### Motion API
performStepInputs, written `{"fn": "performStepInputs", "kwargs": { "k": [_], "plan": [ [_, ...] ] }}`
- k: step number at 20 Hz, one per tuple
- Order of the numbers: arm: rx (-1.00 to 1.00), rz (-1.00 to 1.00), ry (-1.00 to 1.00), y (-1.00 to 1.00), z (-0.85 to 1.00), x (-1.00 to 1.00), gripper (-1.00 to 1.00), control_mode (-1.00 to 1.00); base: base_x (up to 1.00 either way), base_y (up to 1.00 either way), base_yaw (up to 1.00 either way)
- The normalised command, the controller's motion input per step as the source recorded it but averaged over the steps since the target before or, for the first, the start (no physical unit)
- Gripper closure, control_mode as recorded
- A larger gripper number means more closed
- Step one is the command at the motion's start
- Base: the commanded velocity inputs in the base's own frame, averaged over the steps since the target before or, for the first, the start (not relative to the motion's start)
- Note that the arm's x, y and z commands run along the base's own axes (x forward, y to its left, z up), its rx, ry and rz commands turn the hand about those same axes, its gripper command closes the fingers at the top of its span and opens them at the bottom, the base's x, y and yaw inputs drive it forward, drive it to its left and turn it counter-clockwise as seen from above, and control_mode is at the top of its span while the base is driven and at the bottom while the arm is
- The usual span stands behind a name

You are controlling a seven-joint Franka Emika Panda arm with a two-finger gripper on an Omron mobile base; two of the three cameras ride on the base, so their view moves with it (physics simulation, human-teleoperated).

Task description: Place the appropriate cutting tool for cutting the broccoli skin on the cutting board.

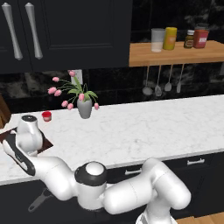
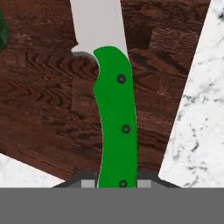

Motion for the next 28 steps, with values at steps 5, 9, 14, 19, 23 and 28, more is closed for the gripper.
{"fn": "performStepInputs", "kwargs": {
  "k": [5, 9, 14, 19, 23, 28],
  "plan": [
    [0.0, 0.0, 0.0, 0.05, -0.19, 0.2, 1.0, -1.0, 0.0, 0.0, 0.0],
    [0.0, 0.0, 0.0, 0.01, -0.25, 0.04, 1.0, -1.0, 0.0, 0.0, 0.0],
    [0.0, 0.0, 0.0, 0.05, -0.33, 0.07, -1.0, -1.0, 0.0, 0.0, 0.0],
    [0.0, 0.0, 0.0, 0.0, -0.19, 0.0, -1.0, -1.0, 0.0, 0.0, 0.0],
    [0.0, 0.0, 0.0, 0.08, 0.0, -0.08, -1.0, -1.0, 0.0, 0.0, 0.0],
    [0.0, 0.0, 0.0, 0.03, 0.23, -0.41, -1.0, -1.0, 0.0, 0.0, 0.0]
  ]
}}
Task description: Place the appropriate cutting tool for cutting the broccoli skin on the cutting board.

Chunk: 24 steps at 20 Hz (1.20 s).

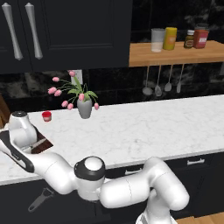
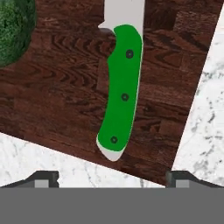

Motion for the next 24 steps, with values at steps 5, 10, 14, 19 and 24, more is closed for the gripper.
{"fn": "performStepInputs", "kwargs": {
  "k": [5, 10, 14, 19, 24],
  "plan": [
    [-0.08, 0.0, 0.0, -0.01, 0.59, -0.38, -1.0, -1.0, 0.0, 0.0, 0.0],
    [-0.1, 0.0, 0.0, -0.07, 0.58, -0.3, -1.0, -1.0, 0.0, 0.0, 0.0],
    [-0.08, 0.0, 0.0, -0.22, 0.55, -0.17, -1.0, -1.0, 0.0, 0.0, 0.0],
    [-0.04, 0.0, 0.0, -0.49, 0.51, 0.0, -1.0, -1.0, 0.0, 0.0, 0.0],
    [0.0, 0.0, -0.02, -0.67, 0.35, -0.01, -1.0, -1.0, 0.0, 0.0, 0.0]
  ]
}}
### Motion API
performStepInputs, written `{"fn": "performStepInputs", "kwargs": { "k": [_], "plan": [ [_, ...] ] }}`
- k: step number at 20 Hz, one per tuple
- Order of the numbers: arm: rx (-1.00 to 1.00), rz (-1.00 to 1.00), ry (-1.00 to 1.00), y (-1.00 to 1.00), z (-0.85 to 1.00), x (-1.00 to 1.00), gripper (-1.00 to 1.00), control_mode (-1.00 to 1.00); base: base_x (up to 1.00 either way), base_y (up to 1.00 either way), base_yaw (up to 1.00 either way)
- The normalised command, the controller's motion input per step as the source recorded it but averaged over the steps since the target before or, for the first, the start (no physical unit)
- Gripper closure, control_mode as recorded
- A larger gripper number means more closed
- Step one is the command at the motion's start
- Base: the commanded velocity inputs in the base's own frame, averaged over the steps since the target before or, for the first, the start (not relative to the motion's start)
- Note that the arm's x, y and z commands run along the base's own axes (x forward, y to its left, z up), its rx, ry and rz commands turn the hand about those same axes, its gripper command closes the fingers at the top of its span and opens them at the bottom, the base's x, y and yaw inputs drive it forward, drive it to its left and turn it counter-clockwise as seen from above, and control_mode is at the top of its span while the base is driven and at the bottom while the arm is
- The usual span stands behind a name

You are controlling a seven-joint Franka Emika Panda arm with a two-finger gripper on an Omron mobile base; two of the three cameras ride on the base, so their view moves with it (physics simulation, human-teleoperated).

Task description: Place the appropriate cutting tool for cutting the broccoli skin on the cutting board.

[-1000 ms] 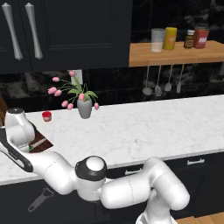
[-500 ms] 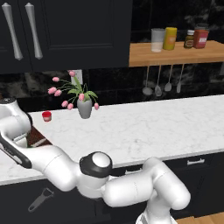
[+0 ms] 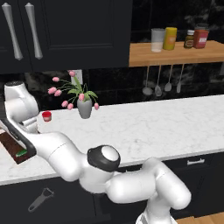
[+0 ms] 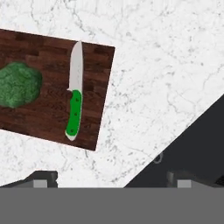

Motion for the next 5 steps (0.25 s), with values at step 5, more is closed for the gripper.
{"fn": "performStepInputs", "kwargs": {
  "k": [5],
  "plan": [
    [0.01, 0.0, -0.08, -0.79, 0.15, -0.12, -1.0, -1.0, 0.0, 0.0, 0.0]
  ]
}}
